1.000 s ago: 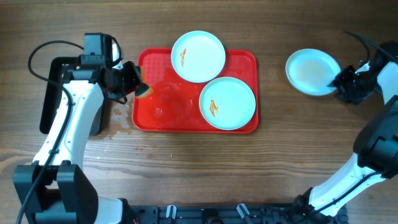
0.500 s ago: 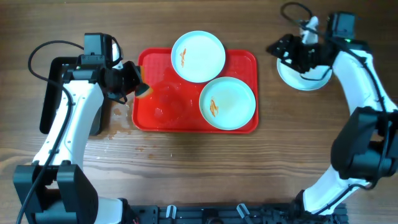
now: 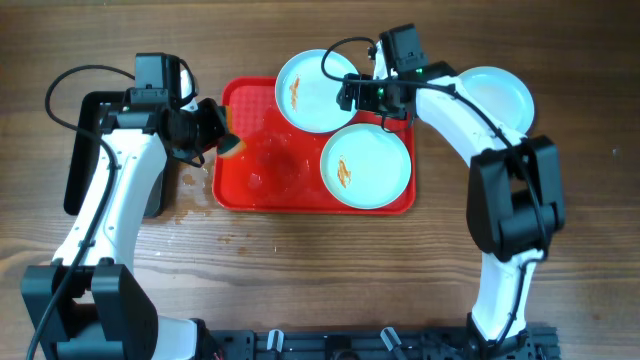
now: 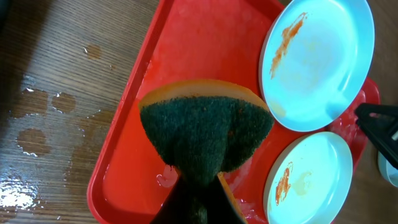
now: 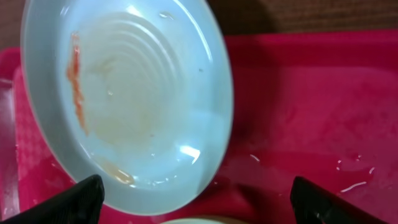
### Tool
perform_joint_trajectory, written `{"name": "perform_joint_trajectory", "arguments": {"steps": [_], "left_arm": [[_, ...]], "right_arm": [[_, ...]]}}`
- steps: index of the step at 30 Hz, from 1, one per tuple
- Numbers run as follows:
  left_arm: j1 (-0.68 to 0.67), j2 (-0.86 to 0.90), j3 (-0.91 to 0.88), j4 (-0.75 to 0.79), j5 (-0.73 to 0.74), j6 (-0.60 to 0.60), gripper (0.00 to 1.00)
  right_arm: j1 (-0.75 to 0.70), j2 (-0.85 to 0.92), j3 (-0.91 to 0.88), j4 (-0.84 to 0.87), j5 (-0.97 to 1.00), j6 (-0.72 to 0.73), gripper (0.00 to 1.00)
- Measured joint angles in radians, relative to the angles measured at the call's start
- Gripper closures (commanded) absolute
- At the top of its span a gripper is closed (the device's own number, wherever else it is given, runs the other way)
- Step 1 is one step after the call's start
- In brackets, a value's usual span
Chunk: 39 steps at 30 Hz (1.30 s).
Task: Clean dirty plates on tray and stack at the side
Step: 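Move the right gripper back to grip the top plate rim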
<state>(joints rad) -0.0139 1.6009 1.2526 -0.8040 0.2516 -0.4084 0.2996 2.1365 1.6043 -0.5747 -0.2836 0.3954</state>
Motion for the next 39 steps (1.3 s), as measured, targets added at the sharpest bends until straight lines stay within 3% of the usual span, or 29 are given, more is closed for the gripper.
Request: {"name": "perform_joint_trajectory", "arguments": {"steps": [3, 5, 8, 9, 19, 22, 28, 35, 39], "left_arm": [[0.000, 0.000, 0.000, 0.000, 0.000, 0.000, 0.96], [0.000, 0.000, 0.000, 0.000, 0.000, 0.000, 0.96], [0.000, 0.000, 0.000, 0.000, 0.000, 0.000, 0.96], [0.000, 0.000, 0.000, 0.000, 0.000, 0.000, 0.96], [0.000, 0.046, 0.000, 0.000, 0.000, 0.000, 0.96], [0.000, 0.050, 0.000, 0.000, 0.000, 0.000, 0.96], [0.000, 0.050, 0.000, 0.000, 0.000, 0.000, 0.96], [0.000, 0.051, 0.000, 0.000, 0.000, 0.000, 0.96], [0.000, 0.051, 0.000, 0.005, 0.000, 0.000, 0.96]], "right_arm": [[-0.006, 0.029, 0.057, 0.004, -0.001, -0.007, 0.04], [-0.006, 0.031, 0.072, 0.032, 0.013, -0.008, 0.10], [-0.006, 0.065, 0.076, 0.068, 0.026, -0.004, 0.34], [-0.006, 0.078, 0.076, 0.077, 0.028, -0.001, 0.37], [0.068, 0.104, 0.076, 0.119, 0.115, 0.020, 0.43], [0.068, 0.106, 0.076, 0.111, 0.135, 0.023, 0.62], [0.068, 0.141, 0.076, 0.085, 0.113, 0.026, 0.88], [0.132, 0.141, 0.076, 0.081, 0.056, 0.027, 0.96], [0.175, 0.141, 0.121, -0.010, 0.023, 0.027, 0.96]]}}
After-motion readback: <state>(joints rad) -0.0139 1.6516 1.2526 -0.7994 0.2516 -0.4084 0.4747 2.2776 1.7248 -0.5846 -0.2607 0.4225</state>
